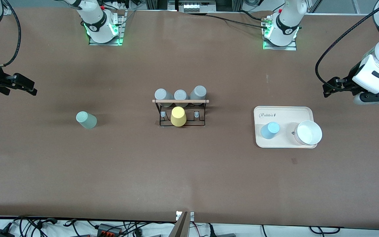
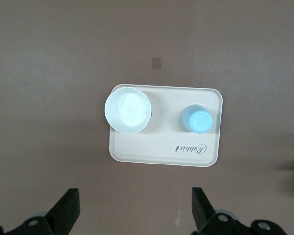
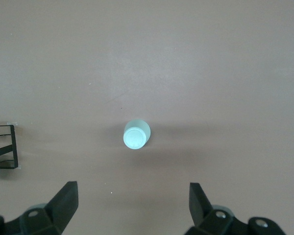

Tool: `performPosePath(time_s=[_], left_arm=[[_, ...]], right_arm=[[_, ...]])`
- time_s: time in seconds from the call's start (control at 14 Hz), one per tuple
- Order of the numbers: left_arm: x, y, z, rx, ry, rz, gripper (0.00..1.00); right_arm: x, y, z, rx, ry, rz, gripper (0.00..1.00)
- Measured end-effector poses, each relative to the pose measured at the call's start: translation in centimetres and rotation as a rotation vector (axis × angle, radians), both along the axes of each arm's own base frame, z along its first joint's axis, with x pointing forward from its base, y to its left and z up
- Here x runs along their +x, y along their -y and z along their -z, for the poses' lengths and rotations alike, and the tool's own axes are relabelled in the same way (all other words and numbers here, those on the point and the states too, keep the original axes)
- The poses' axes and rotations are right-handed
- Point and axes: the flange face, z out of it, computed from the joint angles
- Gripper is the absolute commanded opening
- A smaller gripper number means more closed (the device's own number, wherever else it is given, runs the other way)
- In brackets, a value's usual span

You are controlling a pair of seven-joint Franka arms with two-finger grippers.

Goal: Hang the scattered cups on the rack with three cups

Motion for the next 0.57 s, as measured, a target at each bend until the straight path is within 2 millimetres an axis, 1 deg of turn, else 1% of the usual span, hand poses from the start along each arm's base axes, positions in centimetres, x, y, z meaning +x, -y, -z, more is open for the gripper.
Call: performPosePath(time_s=[0.29,0.43,0.57], left_arm=[[0.0,0.0,0.0,0.000,0.000,0.000,1.00],[0.2,-0.4,0.2,-0.001,-0.003,-0.006,1.00],[1.3,-1.0,1.0,-0.008,-0.013,-0.014,1.00]], right_arm=[[-0.3,0.0,-0.2,0.001,-0.009,-0.003,1.00],[-0.3,0.0,-0.3,0.001,-0.008,-0.003,1.00],[-0.3,0.0,-0.3,0.001,-0.008,-0.002,1.00]])
